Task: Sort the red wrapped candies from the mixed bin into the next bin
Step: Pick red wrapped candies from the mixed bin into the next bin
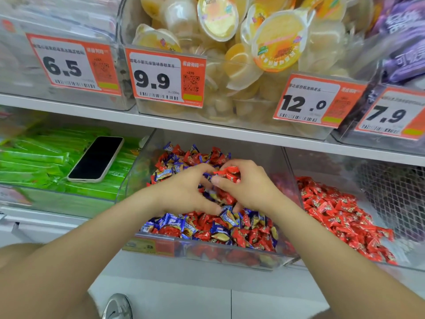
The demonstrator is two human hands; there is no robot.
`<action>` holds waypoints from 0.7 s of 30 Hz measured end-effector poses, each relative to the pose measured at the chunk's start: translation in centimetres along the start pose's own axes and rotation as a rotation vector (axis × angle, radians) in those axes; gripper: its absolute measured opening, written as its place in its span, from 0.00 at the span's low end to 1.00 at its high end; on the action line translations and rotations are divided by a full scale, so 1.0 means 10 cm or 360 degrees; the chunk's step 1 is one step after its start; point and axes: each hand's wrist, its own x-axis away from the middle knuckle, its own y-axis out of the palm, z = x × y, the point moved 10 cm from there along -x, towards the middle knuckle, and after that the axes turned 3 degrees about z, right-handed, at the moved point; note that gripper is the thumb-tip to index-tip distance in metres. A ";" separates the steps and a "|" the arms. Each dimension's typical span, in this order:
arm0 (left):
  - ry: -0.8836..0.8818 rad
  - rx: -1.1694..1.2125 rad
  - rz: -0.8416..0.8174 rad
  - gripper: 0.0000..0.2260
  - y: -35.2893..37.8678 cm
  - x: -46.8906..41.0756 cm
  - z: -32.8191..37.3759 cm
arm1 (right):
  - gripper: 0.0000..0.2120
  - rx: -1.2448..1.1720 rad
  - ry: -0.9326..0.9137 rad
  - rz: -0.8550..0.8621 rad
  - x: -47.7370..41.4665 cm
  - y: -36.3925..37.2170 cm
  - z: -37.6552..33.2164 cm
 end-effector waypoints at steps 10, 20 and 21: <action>0.0112 -0.0525 0.0227 0.22 0.03 -0.19 0.07 | 0.16 -0.0401 0.0264 -0.0088 0.09 -0.10 0.19; 0.0343 -0.0940 0.0278 0.11 0.23 -0.22 0.16 | 0.25 0.0084 0.0159 0.0141 0.20 -0.46 0.13; 0.0344 -0.0996 0.0265 0.13 0.25 -0.22 0.17 | 0.24 -0.0009 0.0174 0.0126 0.22 -0.44 0.13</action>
